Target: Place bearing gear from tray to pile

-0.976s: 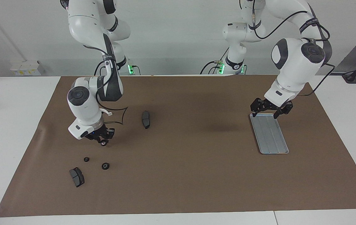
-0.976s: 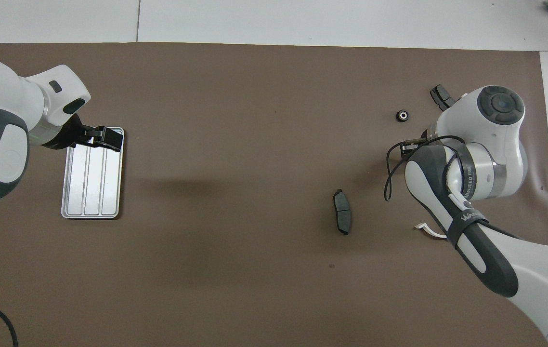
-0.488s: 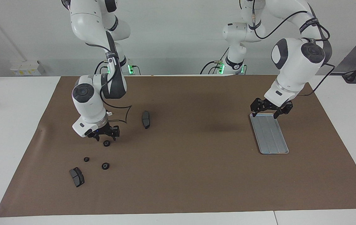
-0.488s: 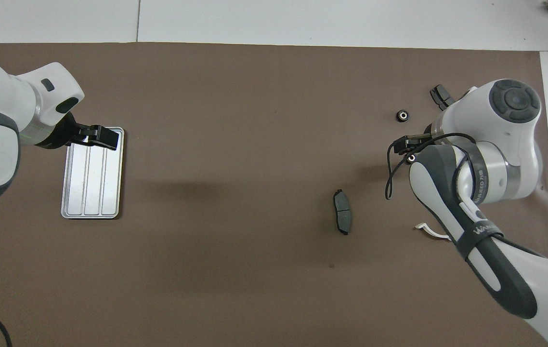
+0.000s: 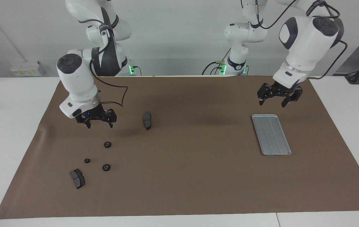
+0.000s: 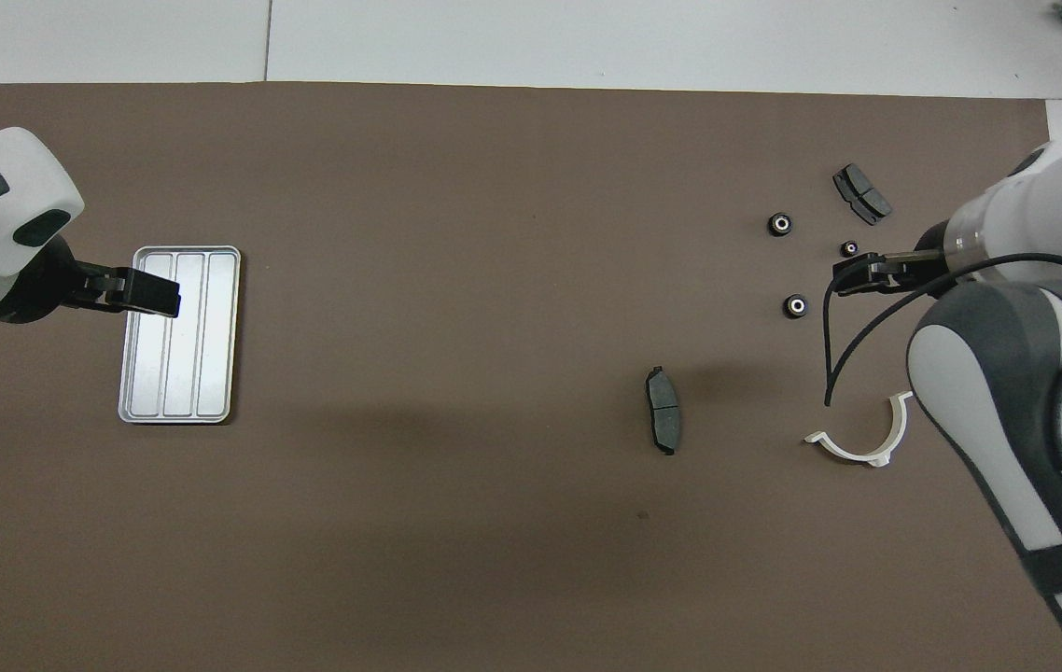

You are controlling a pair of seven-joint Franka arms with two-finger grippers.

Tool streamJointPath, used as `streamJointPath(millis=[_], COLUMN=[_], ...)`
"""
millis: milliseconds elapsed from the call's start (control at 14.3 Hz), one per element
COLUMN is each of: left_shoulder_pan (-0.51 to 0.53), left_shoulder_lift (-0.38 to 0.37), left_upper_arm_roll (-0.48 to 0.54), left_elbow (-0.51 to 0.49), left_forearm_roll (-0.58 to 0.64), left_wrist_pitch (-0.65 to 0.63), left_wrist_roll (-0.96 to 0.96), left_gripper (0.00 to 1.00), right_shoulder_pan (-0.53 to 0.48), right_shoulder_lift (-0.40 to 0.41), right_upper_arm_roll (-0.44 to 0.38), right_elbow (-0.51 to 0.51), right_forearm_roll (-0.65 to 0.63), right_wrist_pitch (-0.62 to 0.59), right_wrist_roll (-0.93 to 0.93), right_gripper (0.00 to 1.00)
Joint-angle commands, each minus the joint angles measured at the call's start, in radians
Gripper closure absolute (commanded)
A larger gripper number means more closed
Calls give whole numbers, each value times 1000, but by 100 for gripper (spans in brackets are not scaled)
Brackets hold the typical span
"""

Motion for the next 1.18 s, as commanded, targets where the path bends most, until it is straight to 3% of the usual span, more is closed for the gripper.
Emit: streamJointPath(millis=[0,418,836,1115], left_shoulder_pan=[10,65,63,68], left_shoulder_lift=[-18,-20,-35,-38], left_upper_arm_roll=[-1,-50,-50,-57], left_elbow=[25,19,-10,-15], left_forearm_roll=[16,16,16,16], left_wrist_pitch=[-72,-84,-67,-67], left_wrist_roll=[15,14,15,15], left_gripper=[0,0,0,0], right_shoulder_pan=[-19,-60,-60,-79], right_shoulder_lift=[-64,-115,-116,-102], right_upper_arm_roll=[-1,-2,-1,1], right_elbow=[-8,-8,7,80], right_forearm_roll=[23,25,25,46], right_wrist_pitch=[-58,-130,-127,-171], right_wrist_roll=[-5,-4,-2,-5], right_gripper=[0,0,0,0])
